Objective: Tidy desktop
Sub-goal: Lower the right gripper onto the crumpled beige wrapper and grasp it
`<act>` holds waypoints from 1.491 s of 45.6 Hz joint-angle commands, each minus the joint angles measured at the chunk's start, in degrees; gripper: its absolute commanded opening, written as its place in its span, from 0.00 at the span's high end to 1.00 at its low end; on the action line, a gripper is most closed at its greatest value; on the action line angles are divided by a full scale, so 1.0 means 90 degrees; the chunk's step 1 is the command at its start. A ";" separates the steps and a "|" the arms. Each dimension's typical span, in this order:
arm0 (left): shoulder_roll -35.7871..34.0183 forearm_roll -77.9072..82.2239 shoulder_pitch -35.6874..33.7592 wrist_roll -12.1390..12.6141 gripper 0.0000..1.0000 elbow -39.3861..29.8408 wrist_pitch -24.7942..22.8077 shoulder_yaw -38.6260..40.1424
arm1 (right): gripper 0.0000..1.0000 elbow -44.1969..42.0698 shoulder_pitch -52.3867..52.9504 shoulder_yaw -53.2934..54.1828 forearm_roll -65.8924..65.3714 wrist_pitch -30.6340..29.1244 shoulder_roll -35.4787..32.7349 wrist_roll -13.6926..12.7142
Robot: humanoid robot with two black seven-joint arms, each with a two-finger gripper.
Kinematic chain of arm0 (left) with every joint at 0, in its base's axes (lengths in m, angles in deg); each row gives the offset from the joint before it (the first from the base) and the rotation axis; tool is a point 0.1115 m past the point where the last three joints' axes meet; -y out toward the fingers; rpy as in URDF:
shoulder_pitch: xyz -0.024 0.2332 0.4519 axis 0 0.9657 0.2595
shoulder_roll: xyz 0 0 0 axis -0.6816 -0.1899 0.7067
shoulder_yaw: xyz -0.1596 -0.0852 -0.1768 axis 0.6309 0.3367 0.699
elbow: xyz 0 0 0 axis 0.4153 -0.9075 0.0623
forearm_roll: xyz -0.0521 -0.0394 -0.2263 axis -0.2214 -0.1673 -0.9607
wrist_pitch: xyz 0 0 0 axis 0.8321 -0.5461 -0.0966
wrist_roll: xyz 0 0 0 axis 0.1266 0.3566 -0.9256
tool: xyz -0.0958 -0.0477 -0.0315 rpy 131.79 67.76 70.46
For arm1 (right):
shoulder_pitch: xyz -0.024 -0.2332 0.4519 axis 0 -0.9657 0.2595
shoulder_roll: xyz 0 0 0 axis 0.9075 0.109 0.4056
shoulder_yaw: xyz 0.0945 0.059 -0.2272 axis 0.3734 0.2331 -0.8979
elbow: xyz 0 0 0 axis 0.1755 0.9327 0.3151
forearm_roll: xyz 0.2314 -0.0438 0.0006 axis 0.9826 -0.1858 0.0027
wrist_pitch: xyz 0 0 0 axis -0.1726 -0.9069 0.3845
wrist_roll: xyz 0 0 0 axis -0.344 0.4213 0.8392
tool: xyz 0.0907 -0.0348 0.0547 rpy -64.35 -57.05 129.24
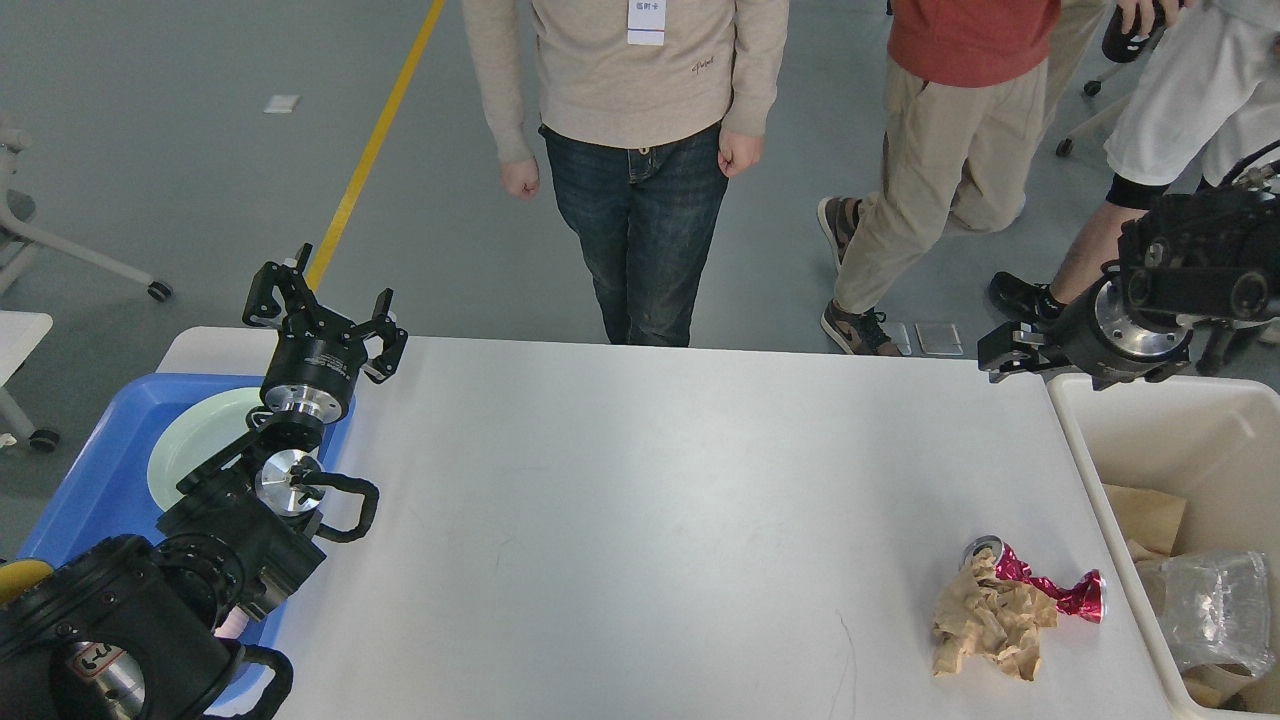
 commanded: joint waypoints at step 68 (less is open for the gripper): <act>0.0000 -0.0003 0.0000 0.0000 0.04 0.0000 0.0000 -0.0004 | 0.02 -0.0621 -0.3479 0.1147 0.0011 0.0654 0.0527 -0.0029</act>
